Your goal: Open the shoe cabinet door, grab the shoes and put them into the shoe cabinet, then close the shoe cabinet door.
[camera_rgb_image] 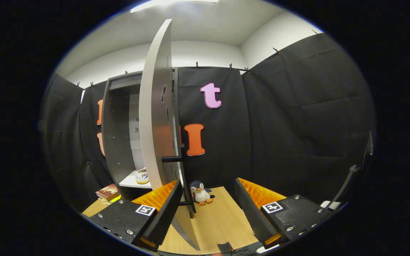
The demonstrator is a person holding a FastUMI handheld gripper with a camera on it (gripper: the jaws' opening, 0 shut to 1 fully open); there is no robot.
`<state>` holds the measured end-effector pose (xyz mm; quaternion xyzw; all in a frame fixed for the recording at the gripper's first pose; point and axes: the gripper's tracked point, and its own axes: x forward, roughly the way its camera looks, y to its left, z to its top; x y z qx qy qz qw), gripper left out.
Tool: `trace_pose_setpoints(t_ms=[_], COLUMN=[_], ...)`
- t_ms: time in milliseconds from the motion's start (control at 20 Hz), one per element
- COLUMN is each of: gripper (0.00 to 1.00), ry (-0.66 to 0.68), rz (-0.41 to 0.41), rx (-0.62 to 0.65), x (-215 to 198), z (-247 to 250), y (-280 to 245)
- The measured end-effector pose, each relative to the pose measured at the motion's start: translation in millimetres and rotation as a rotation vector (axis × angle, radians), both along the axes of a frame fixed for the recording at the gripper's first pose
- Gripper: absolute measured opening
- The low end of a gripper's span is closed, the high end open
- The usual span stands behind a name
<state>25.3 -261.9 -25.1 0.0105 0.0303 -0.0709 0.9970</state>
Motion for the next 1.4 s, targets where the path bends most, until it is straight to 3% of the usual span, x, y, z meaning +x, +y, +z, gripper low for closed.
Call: trace_pose_setpoints(t_ms=[250, 850, 1400], gripper=[0.92, 0.92, 0.92], ry=[0.0, -0.011, -0.018], rz=[0.008, 0.221, 0.366], rx=[-0.026, -0.022, -0.019], x=[-3.6, 8.7, 34.7], z=[-0.1, -5.0, -8.8], y=[19.8, 110.7, 175.8])
